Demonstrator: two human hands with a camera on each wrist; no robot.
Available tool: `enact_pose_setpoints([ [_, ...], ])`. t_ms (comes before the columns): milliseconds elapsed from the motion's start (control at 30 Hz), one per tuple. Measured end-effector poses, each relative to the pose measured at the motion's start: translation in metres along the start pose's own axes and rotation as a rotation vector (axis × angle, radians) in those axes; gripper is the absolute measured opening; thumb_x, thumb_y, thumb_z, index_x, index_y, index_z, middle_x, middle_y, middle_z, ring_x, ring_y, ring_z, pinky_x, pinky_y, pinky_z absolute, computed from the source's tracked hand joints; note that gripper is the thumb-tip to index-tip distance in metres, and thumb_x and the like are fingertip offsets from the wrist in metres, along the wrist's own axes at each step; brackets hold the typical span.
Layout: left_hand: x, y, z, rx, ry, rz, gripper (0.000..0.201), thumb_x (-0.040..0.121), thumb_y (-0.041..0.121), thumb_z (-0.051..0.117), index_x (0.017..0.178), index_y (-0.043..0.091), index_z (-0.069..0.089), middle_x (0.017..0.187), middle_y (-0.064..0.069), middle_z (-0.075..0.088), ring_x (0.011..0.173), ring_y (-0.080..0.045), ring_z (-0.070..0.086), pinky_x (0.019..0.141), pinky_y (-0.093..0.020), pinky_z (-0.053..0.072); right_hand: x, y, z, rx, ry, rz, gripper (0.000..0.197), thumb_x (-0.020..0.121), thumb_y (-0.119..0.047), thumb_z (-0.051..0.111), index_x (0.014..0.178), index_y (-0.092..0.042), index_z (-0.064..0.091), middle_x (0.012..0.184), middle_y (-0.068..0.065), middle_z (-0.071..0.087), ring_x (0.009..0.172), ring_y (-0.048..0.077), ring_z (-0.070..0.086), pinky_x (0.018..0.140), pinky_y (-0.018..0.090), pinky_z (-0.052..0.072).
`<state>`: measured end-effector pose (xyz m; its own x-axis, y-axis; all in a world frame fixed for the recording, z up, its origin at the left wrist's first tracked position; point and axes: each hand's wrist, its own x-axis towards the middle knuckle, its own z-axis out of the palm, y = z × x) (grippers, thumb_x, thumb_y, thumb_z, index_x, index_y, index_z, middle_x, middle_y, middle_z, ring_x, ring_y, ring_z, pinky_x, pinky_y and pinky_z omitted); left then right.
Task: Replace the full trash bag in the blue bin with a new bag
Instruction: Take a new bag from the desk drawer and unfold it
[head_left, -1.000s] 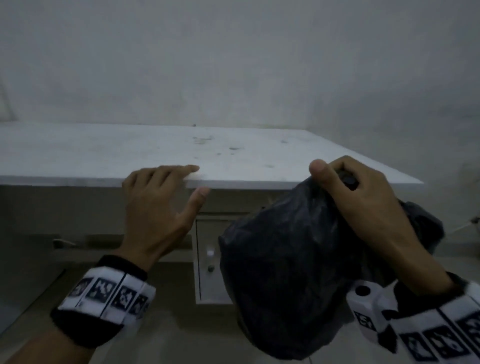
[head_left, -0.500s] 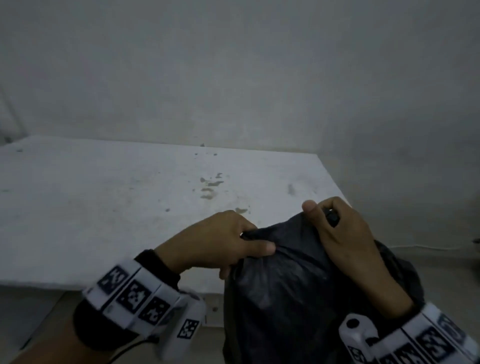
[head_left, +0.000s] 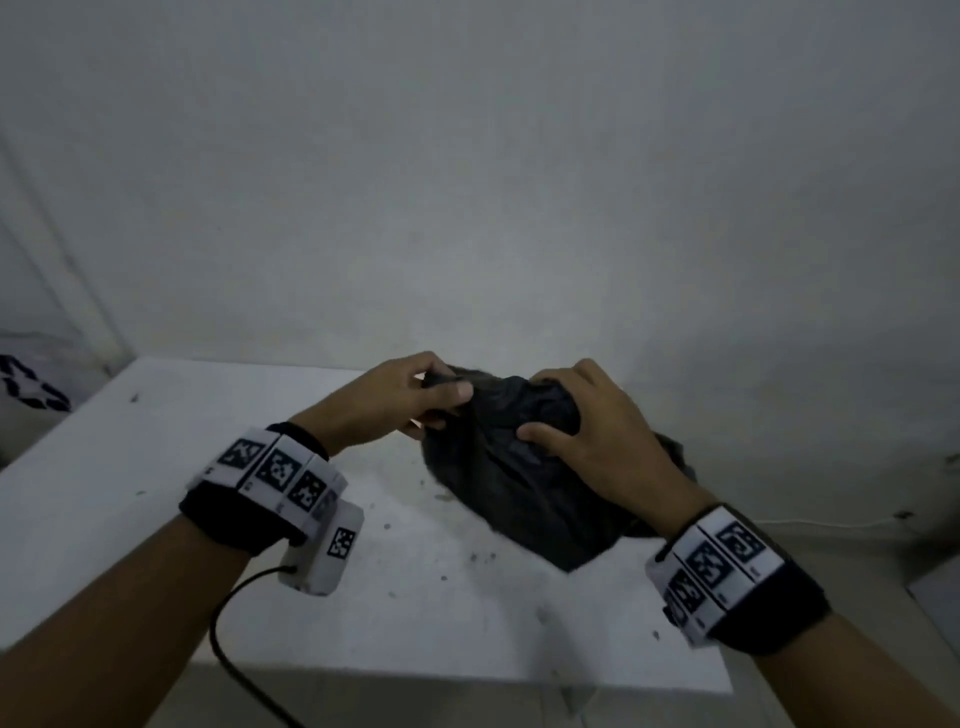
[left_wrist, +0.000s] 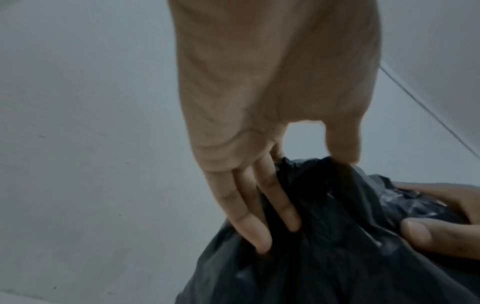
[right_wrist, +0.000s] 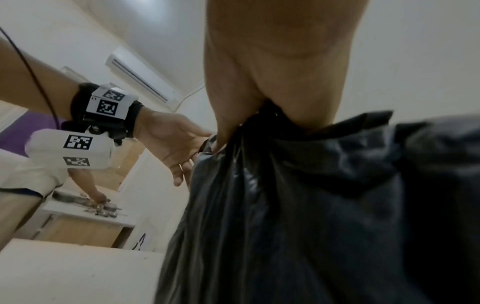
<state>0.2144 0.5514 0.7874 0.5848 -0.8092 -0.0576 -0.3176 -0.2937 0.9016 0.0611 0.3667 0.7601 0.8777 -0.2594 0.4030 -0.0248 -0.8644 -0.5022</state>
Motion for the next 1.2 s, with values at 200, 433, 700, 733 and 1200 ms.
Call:
enact_pose_setpoints([
  [200, 0.028, -0.048, 0.010, -0.066, 0.329, 0.130, 0.040, 0.079, 0.054, 0.065, 0.080, 0.016, 0.055, 0.079, -0.007, 0.060, 0.077, -0.017, 0.059, 0.073, -0.032, 0.048, 0.020, 0.030, 0.045, -0.216, -0.010, -0.193, 0.036, 0.088, -0.036, 0.063, 0.120, -0.020, 0.059, 0.103, 0.005, 0.054, 0.089, 0.027, 0.054, 0.077, 0.036, 0.043],
  [433, 0.057, -0.192, 0.051, 0.133, 0.289, -0.262, 0.023, 0.082, 0.026, 0.072, 0.072, 0.024, 0.050, 0.077, 0.002, 0.058, 0.080, -0.022, 0.058, 0.069, -0.025, 0.035, -0.003, 0.107, 0.163, 0.116, -0.589, 0.203, 0.051, 0.093, -0.031, 0.060, 0.141, -0.018, 0.048, 0.127, 0.006, 0.056, 0.120, 0.022, 0.053, 0.092, 0.020, 0.036],
  [700, 0.055, -0.269, 0.049, 0.125, 0.297, -0.722, 0.044, 0.083, 0.037, 0.070, 0.106, 0.009, 0.045, 0.118, -0.019, 0.050, 0.096, -0.029, 0.055, 0.077, -0.034, 0.045, 0.002, 0.146, 0.212, 0.295, -0.371, 0.686, 0.057, 0.096, -0.036, 0.055, 0.147, -0.026, 0.033, 0.150, 0.013, 0.031, 0.135, 0.029, 0.039, 0.110, 0.041, 0.037],
  [733, 0.057, -0.269, 0.048, 0.037, 0.328, -0.716, 0.049, 0.083, 0.038, 0.070, 0.111, 0.011, 0.041, 0.117, -0.016, 0.050, 0.089, -0.026, 0.055, 0.075, -0.036, 0.048, 0.004, 0.146, 0.214, 0.316, -0.396, 0.732, 0.064, 0.095, -0.042, 0.054, 0.151, -0.029, 0.025, 0.159, 0.011, 0.016, 0.144, 0.030, 0.025, 0.113, 0.043, 0.030],
  [1200, 0.104, -0.313, 0.015, 0.122, 0.345, -0.533, 0.026, 0.094, 0.034, 0.056, 0.096, 0.009, 0.059, 0.093, -0.010, 0.065, 0.097, -0.032, 0.061, 0.060, -0.026, 0.037, 0.022, 0.158, 0.252, 0.039, -0.280, 0.855, 0.026, 0.097, -0.035, 0.052, 0.091, -0.010, 0.052, 0.095, 0.011, 0.059, 0.093, 0.030, 0.061, 0.069, 0.031, 0.042],
])
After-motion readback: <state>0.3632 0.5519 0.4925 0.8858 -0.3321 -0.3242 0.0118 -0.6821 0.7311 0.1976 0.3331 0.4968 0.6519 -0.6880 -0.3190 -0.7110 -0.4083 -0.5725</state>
